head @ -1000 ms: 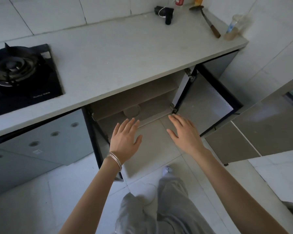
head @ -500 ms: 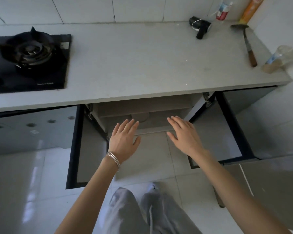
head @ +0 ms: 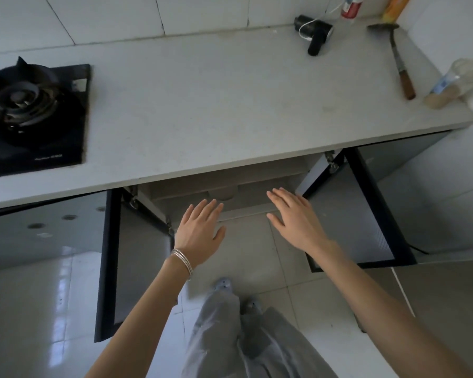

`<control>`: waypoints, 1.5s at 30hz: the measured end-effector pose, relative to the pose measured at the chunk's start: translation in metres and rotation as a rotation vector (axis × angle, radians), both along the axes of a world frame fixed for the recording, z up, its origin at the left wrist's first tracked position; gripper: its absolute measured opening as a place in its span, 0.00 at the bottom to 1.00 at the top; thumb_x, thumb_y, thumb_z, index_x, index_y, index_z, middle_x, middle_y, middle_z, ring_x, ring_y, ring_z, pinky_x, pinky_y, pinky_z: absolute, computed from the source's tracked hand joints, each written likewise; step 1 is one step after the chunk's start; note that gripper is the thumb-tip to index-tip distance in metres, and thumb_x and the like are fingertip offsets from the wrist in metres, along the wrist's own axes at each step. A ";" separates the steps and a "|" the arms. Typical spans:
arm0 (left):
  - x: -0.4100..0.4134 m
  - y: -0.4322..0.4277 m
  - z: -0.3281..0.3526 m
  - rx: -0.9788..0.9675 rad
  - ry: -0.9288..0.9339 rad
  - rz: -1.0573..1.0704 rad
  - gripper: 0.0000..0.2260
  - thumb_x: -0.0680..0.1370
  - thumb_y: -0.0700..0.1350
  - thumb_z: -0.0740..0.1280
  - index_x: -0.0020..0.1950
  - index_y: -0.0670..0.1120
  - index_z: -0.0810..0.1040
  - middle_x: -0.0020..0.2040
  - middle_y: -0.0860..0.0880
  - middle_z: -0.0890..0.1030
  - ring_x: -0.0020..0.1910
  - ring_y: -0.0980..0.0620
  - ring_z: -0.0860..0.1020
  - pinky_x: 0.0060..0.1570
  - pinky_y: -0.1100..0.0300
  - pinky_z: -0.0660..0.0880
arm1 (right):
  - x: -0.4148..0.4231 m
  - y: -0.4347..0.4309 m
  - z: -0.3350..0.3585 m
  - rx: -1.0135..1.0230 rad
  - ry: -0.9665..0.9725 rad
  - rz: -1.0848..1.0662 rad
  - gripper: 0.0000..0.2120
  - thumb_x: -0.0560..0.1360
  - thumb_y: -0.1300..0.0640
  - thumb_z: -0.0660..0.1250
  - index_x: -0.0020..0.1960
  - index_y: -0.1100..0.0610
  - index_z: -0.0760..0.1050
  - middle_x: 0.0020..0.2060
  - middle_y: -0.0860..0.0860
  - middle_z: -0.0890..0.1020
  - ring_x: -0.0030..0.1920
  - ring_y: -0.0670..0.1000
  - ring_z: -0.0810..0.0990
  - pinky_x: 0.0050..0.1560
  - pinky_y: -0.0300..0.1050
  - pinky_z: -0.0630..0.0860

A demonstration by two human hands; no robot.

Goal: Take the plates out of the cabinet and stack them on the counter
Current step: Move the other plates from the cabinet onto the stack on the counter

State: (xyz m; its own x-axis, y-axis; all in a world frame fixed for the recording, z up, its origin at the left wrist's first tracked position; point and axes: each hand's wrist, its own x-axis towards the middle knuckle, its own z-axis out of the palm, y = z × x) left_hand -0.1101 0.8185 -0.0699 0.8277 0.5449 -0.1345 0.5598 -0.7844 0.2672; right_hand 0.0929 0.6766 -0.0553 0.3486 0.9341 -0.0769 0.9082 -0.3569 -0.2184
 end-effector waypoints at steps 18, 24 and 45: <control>0.055 0.057 -0.115 0.071 -0.046 -0.043 0.24 0.74 0.54 0.55 0.63 0.43 0.78 0.62 0.46 0.80 0.63 0.43 0.77 0.62 0.45 0.70 | 0.050 0.090 -0.126 -0.043 0.070 0.100 0.23 0.79 0.51 0.57 0.73 0.56 0.60 0.72 0.51 0.65 0.73 0.50 0.59 0.73 0.51 0.53; 0.075 0.077 -0.251 0.113 -0.049 -0.040 0.23 0.72 0.53 0.56 0.61 0.45 0.78 0.60 0.47 0.80 0.61 0.43 0.78 0.59 0.45 0.74 | 0.066 0.114 -0.260 0.003 0.052 0.099 0.23 0.79 0.50 0.57 0.73 0.55 0.61 0.72 0.50 0.65 0.73 0.50 0.59 0.72 0.50 0.54; 0.115 0.170 -0.691 0.230 -0.089 0.069 0.25 0.72 0.53 0.56 0.64 0.43 0.77 0.62 0.45 0.80 0.61 0.45 0.78 0.64 0.53 0.68 | 0.114 0.187 -0.712 0.256 0.033 0.143 0.22 0.71 0.60 0.68 0.64 0.61 0.72 0.61 0.57 0.78 0.62 0.58 0.76 0.65 0.58 0.66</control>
State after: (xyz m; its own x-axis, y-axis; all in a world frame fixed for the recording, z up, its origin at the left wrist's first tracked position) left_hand 0.0045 0.9880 -0.7604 0.7902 0.6087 0.0713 0.5966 -0.7907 0.1374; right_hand 0.2074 0.8633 -0.7673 0.2136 0.9639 0.1587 0.9361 -0.1555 -0.3155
